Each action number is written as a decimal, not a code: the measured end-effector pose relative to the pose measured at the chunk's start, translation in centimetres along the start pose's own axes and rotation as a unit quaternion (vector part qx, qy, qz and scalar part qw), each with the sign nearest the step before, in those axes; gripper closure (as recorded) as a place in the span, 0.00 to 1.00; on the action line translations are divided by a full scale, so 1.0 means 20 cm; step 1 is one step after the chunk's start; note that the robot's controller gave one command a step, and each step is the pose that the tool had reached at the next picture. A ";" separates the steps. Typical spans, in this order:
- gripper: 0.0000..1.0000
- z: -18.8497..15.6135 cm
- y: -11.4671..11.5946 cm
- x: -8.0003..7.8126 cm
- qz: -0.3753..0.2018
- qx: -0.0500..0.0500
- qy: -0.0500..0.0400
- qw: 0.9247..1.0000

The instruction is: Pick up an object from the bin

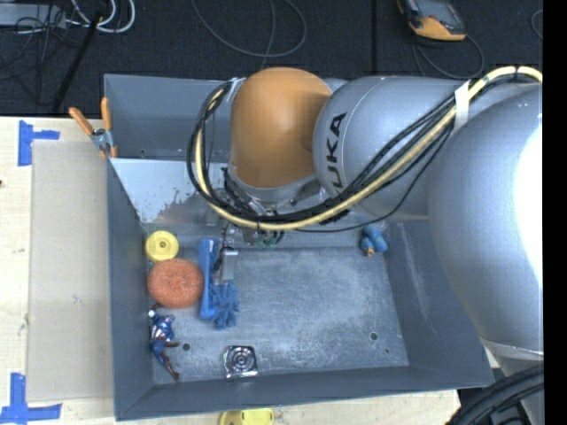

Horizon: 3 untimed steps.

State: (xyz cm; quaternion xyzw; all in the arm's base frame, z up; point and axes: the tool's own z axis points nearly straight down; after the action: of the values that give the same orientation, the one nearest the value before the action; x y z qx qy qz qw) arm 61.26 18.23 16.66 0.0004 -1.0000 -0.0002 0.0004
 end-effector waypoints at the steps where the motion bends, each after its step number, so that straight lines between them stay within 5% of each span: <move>1: 0.00 0.08 0.00 0.03 -0.032 0.000 -0.004 0.999; 2: 0.00 0.33 0.06 0.10 -0.162 0.000 -0.001 0.987; 3: 1.00 0.45 0.06 0.12 -0.221 0.000 -0.005 0.975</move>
Offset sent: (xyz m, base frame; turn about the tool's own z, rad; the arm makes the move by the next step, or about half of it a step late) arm -0.0277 0.0221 -0.0966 -0.4008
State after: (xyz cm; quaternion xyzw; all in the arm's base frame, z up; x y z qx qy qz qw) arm 58.91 19.45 7.58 0.2216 -0.9751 -0.0001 -0.0048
